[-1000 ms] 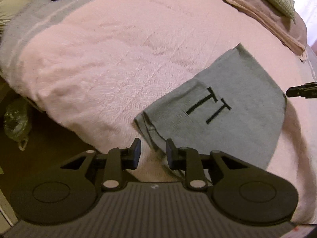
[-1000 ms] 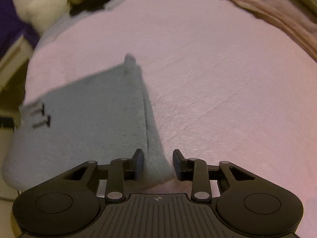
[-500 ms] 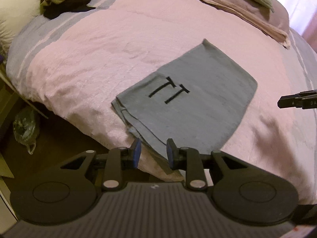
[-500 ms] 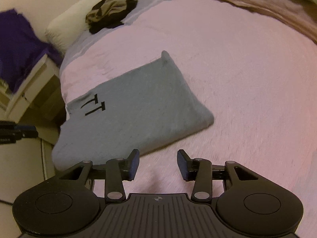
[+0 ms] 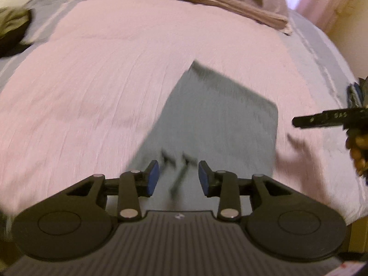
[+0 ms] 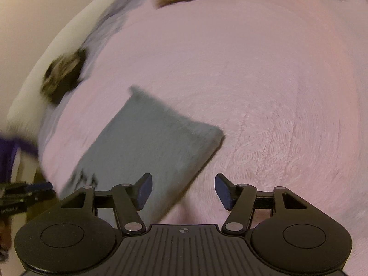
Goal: Organize objects
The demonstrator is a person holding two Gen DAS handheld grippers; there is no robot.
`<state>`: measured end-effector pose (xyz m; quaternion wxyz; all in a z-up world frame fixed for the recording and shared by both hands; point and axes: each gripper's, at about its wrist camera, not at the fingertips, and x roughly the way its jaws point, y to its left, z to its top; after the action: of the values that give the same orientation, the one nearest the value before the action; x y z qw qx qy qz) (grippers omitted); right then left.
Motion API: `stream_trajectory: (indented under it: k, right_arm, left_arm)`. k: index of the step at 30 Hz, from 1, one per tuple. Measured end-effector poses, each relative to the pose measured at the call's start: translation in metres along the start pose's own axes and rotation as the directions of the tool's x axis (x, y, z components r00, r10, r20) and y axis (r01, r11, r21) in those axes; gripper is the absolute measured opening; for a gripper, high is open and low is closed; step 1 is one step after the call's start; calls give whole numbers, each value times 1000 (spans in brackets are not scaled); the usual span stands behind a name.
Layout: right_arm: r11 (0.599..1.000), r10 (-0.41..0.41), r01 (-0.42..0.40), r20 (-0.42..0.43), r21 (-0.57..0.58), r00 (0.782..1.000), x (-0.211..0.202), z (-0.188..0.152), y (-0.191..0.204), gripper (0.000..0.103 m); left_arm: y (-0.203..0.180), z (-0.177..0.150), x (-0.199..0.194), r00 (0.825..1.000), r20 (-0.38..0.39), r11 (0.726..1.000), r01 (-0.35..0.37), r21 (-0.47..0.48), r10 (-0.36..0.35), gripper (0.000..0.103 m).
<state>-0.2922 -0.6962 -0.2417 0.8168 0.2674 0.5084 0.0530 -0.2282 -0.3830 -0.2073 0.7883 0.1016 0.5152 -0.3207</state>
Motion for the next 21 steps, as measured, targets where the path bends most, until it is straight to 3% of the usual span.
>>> stream_trajectory:
  k: [4,8,14,15,16,19,21]
  right_arm:
    - [992,-21,15,46,128,999,24,5,-4,57]
    - [978,-63,54,39,204,997,50,3,-19,57]
    - [952,10,-42,106,303,994,59,-4,-29,57]
    - [947,25,-60,113,315,993,60,-5,-30,52]
    - [945,19,-54,110,323,994,61,-4,-29,37]
    - [930,11,-54,118,363,993,61,0,-32,19]
    - [928,34,-75,120,365,992,56,8,-36,12]
  left_arm:
    - [18,51,43,994,-32,991,105,87,-103,40]
    - [25,89,88,980,-73,970,196,144,-187,45]
    - [28,123,152,954,-162,952,273,137,-250,47]
    - [28,125,161,953,-184,952,270,142,-243,47]
    - [27,126,168,950,-204,952,269,150,-236,47]
    - [23,129,179,934,-244,941,301,151,-260,41]
    - [15,131,179,931,-254,937,308,163,-262,36]
